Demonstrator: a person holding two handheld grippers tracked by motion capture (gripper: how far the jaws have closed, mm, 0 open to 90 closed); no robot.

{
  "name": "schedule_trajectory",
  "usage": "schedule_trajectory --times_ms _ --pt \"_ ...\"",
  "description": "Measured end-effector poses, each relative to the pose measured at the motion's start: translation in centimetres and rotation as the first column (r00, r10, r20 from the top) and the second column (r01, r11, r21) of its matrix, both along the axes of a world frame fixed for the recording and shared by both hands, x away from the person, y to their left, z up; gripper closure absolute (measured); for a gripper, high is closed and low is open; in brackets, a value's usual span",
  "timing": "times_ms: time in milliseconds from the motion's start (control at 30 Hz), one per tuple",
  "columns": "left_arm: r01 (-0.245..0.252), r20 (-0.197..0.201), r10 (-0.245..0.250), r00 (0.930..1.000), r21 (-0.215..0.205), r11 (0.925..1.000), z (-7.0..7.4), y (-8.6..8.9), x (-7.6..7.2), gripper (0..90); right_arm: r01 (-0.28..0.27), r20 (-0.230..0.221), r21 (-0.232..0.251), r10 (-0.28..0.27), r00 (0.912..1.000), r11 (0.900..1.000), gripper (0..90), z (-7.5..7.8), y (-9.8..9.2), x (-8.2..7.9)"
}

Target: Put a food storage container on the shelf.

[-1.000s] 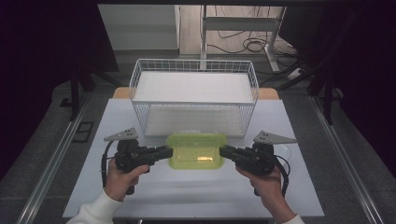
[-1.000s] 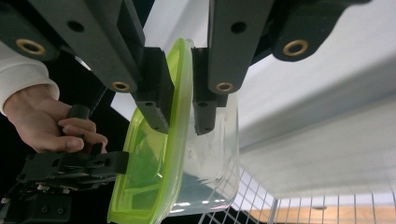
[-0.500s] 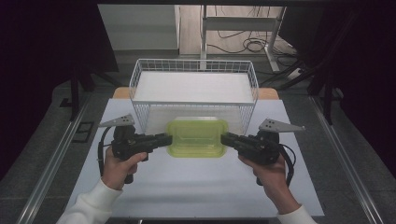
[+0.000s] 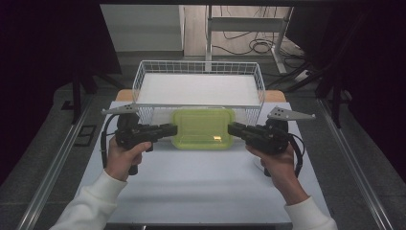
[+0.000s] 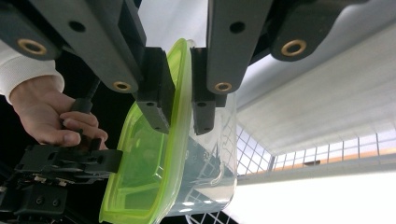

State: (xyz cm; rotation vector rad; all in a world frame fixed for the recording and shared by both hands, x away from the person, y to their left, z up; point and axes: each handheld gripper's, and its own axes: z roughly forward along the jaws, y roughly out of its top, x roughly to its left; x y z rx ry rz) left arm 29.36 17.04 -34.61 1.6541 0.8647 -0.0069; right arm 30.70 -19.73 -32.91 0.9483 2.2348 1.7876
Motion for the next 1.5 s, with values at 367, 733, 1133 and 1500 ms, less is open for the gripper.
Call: schedule_trajectory --times_ms 367,733,1133,1500 --pt "-0.005 0.003 0.005 1.0 -0.006 1.0 2.2 0.7 3.0 80.4 0.007 0.019 0.013 -0.007 0.9998 1.0 80.2 2.0 0.6 2.7" --pt "0.016 -0.058 -0.018 0.9981 -0.029 0.9995 3.2 1.5 7.6 80.6 0.008 -0.055 0.028 -0.007 0.9985 1.0 80.1 3.4 1.2 7.3" --pt "0.004 -0.156 -0.015 0.9877 -0.067 0.9977 3.2 2.0 12.6 81.1 0.032 -0.134 0.045 -0.025 0.9906 0.999 80.2 4.2 1.7 11.6" --pt "-0.023 -0.217 0.01 0.9761 -0.059 0.998 2.2 2.3 14.7 81.2 0.047 -0.242 0.078 -0.027 0.9698 0.996 80.4 2.4 1.9 14.1"
